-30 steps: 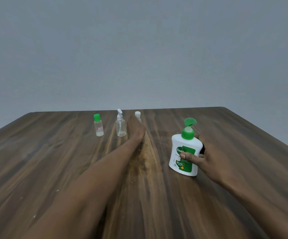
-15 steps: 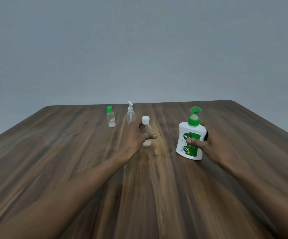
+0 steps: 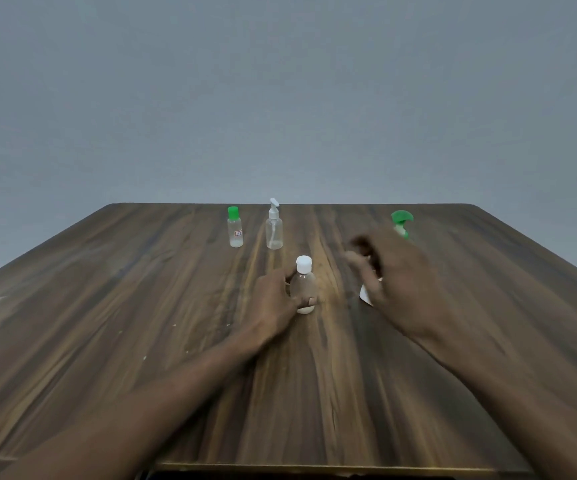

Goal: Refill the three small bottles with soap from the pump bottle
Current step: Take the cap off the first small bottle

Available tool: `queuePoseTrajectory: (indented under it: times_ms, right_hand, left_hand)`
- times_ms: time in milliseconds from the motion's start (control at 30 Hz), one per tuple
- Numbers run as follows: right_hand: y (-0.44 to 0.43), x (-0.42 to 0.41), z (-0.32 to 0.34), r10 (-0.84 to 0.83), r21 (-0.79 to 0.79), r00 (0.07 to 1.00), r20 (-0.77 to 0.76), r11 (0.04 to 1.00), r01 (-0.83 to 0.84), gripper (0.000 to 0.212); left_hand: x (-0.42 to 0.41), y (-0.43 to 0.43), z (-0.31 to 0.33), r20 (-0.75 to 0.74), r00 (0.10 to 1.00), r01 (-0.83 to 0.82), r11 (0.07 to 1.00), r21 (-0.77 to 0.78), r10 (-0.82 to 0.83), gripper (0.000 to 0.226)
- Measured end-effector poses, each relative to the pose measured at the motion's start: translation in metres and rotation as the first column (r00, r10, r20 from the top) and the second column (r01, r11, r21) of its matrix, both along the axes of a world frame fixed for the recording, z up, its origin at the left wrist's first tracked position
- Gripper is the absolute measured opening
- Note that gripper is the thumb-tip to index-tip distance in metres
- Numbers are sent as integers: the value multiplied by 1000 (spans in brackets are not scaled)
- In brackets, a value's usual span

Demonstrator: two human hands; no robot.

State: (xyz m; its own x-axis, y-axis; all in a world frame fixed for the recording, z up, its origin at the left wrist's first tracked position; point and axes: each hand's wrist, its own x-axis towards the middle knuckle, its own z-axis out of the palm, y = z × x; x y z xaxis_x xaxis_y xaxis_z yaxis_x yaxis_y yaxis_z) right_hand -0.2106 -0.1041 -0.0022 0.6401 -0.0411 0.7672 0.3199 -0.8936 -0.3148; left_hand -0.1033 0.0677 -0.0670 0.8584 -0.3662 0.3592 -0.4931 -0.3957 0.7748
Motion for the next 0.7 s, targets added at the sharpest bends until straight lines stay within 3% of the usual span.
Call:
queuePoseTrajectory:
  times_ms: [67,167,267,400,533,700]
  right_hand:
    - [18,19,9,84,-6,969,-233,996,-88,24]
    - [31,57,22,-34,-66,892,-450,998,5,55]
    - [39,85,25,-262,-315,840,-474,942,116,62]
    - [53,98,9,-370,-520,858,-357,842,146,42]
    - [41,98,10,-187,-457,850,-492,887,-69,45]
    - [22,86,36,-33,-357,698,-715,876,-324,22]
  left_hand:
    - [3,2,-2,3,1000,4,1000,-17,-4,33]
    - [9,5,1,-57,998,40,999,-21,-41,24]
    - [16,7,1,-121,991,58,998,-33,-61,21]
    - [22,8,-5,-137,987,75,992,-98,-88,27]
    - [25,10,-3,-137,972,179,978,-106,-193,38]
    - [26,11,-2,-177,965,180,979,-93,-194,31]
